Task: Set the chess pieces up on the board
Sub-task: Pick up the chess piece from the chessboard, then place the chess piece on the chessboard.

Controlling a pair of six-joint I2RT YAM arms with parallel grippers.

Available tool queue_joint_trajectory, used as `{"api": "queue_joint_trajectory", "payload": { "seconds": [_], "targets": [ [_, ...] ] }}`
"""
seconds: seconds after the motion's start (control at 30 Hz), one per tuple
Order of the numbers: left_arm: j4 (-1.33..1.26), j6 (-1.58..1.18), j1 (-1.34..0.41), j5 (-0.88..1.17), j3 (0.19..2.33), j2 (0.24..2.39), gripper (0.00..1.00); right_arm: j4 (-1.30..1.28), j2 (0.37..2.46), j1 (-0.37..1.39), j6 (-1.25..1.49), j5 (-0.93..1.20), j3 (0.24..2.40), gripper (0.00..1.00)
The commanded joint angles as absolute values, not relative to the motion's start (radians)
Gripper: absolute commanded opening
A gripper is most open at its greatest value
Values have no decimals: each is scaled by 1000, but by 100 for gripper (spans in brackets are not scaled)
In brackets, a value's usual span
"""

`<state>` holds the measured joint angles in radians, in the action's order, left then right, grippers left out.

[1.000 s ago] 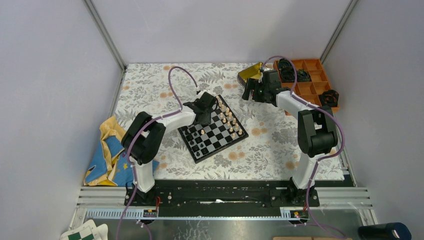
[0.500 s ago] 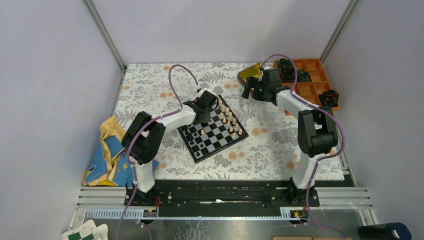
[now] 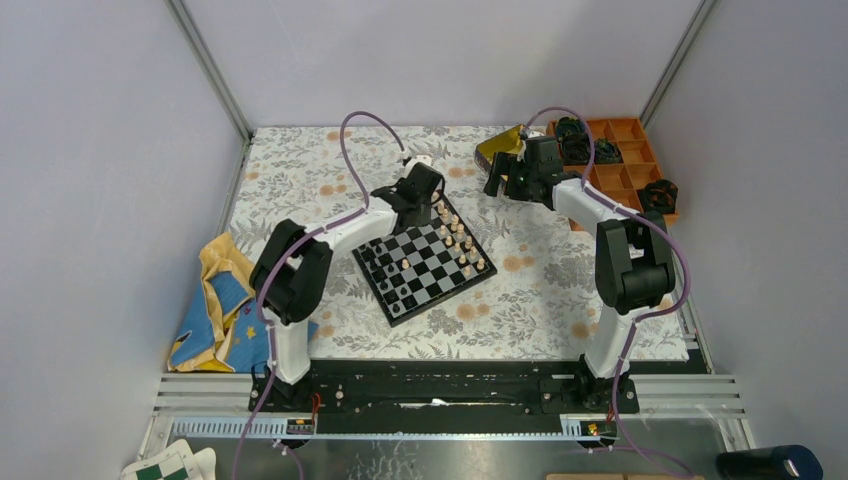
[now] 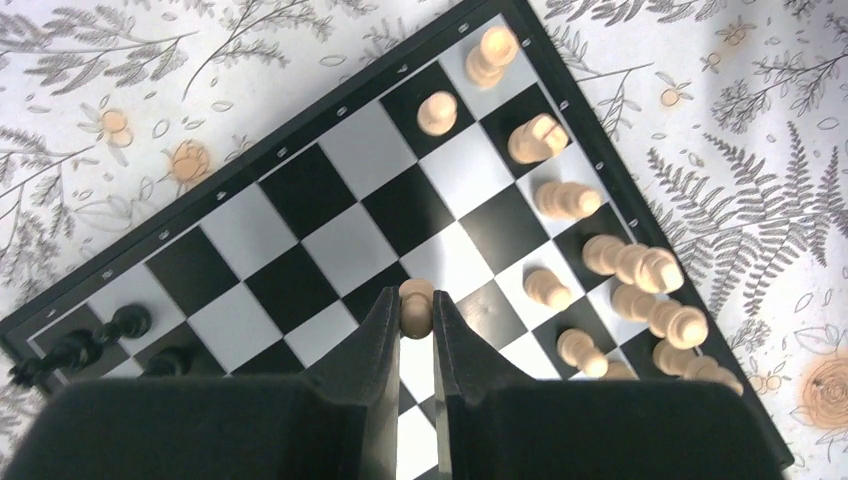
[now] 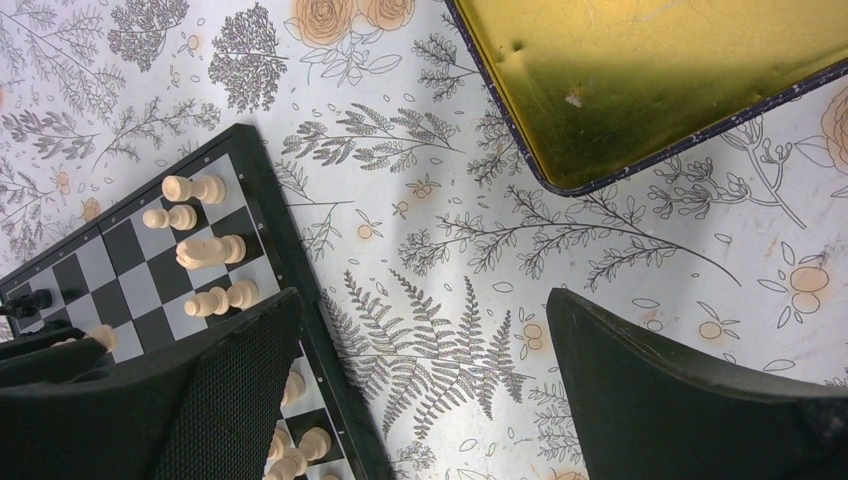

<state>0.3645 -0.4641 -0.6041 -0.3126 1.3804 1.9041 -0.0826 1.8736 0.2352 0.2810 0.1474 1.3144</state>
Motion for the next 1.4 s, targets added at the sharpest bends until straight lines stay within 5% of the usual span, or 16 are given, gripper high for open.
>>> {"api": "queue_joint_trajectory", "payload": {
  "seconds": [0.0,1.37],
  "targets": [
    [346,-447,-598,-290,1444,1972,7,-73,1874,230,262,130,1370,100],
    [298,-449,-586,-341,1618,2180,10,-81,1883,225,250,127,1387,100]
  ]
}}
